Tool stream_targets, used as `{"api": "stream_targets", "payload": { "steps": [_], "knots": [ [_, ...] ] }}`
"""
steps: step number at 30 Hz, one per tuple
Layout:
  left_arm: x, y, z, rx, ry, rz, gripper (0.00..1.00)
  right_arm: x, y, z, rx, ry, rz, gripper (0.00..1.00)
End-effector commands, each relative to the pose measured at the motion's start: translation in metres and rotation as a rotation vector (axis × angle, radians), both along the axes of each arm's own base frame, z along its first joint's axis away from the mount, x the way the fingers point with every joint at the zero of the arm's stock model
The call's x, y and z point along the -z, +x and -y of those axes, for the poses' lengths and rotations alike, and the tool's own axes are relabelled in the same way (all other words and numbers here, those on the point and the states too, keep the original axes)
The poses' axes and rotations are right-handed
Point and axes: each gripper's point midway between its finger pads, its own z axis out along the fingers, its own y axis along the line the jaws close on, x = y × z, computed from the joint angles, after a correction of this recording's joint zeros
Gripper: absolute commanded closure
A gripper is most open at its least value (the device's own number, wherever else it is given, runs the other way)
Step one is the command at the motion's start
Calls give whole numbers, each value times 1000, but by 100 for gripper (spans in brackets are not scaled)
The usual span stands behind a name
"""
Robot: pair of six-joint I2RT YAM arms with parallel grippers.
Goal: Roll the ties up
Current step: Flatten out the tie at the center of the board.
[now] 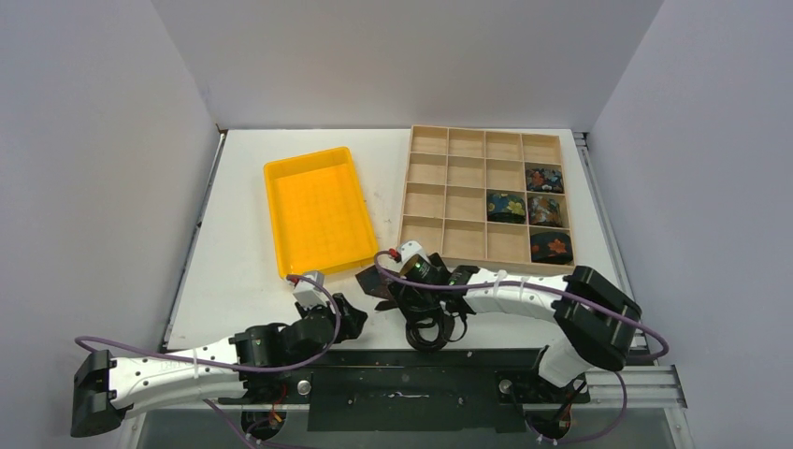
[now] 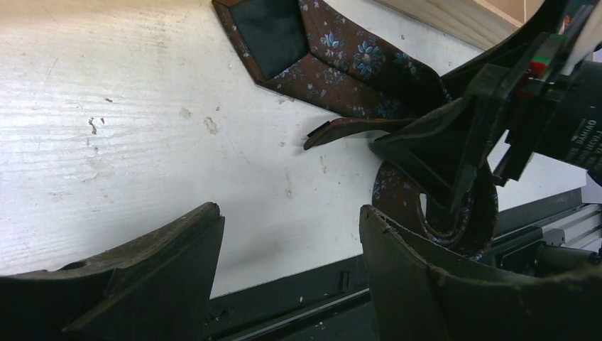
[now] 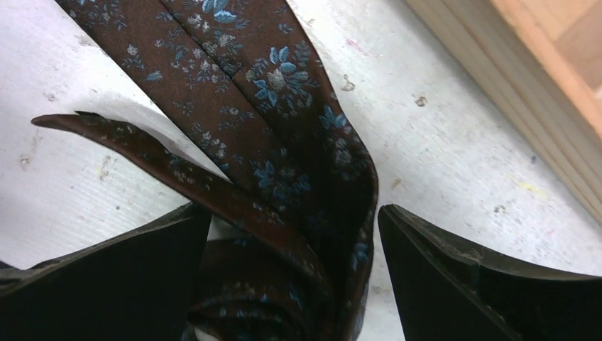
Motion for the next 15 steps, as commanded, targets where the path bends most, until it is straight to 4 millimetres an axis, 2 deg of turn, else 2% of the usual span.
{"api": "stream_targets", "payload": {
  "steps": [1,3,4,7,9,12,14,15],
  "knots": [
    [-5,-1,9,20,-43,10,32,4,5,-15,-25,-7,-22,11],
    [-5,-1,9,21,-45,7,32,8,9,-16,-9,-7,-28,19],
    [-5,-1,9,22,-45,6,32,7,11,-17,-1,5,-27,27],
    [-8,-1,8,20,-48,7,32,-4,22,-19,37,52,2,63],
    [-13,0,6,14,-48,13,32,-26,29,-22,58,117,56,76],
    [-27,3,-1,-4,-39,44,32,-86,36,-23,88,281,178,93],
    [-48,8,-8,-36,-60,83,32,-139,38,-19,107,406,275,95],
    [-62,12,-11,-53,-82,118,32,-178,36,-12,107,490,343,95]
  ]
}}
